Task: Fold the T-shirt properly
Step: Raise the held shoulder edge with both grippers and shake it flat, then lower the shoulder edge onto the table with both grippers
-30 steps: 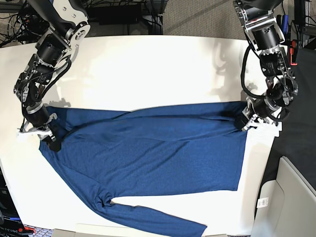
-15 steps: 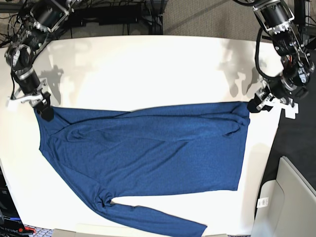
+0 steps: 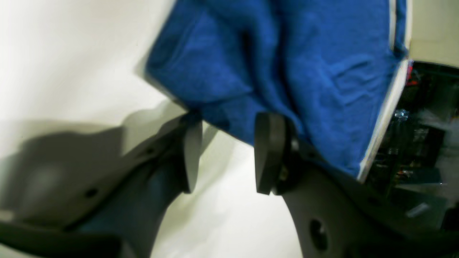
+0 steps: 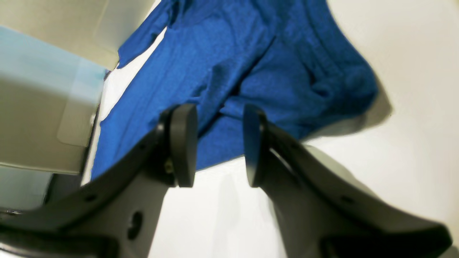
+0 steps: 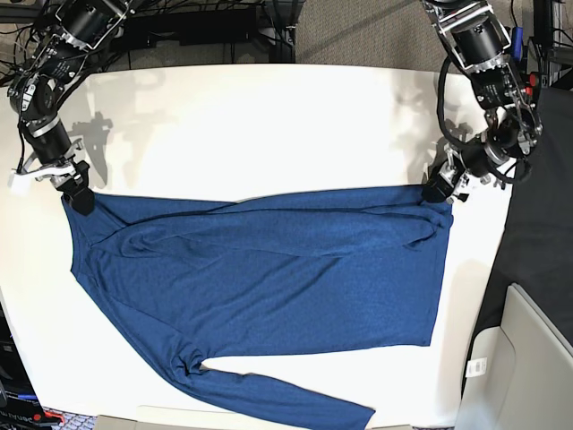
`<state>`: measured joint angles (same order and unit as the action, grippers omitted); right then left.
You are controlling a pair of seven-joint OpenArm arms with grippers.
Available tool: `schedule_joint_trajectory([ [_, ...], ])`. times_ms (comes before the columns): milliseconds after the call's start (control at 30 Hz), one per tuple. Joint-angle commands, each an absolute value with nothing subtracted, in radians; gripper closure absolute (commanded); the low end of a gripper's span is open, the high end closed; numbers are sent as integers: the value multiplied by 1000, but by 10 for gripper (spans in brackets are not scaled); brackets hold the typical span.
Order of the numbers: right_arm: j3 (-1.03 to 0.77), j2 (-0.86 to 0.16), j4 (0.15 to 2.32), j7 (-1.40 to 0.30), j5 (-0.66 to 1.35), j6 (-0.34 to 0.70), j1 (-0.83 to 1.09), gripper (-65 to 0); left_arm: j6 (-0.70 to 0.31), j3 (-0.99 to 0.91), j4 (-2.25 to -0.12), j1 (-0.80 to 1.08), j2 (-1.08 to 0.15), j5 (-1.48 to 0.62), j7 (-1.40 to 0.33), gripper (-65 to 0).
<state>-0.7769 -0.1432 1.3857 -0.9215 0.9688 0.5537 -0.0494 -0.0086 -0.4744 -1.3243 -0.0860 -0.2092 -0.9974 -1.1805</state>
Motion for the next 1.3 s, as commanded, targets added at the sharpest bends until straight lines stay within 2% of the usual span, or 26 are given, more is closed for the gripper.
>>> schedule_joint_trajectory([
  [0, -780, -154, 1402, -903, 986, 565, -64, -218, -5, -473, -1328, -113, -222, -1001, -1182, -244],
  [267, -780, -154, 1402, -901, 981, 564, -64, -218, -4, -473, -1221, -157, -220, -1001, -1167, -231],
  [467, -780, -153, 1400, -901, 981, 562, -62, -218, -4, -473, -1228, -165, -206, -1001, -1171, -208],
  [700, -782, -153, 1319, -901, 946, 562, -110, -218, -4, -472, -1248, -171, -208, -1001, -1211, 0],
  [967, -799, -111, 1308, -901, 940, 561, -130, -245, -4, -472, -1302, -165, -228, -1001, -1219, -2],
  [1267, -866, -70, 1230, -901, 940, 561, -159, -245, -4, -472, -1302, -165, -228, -1001, -1219, -2],
])
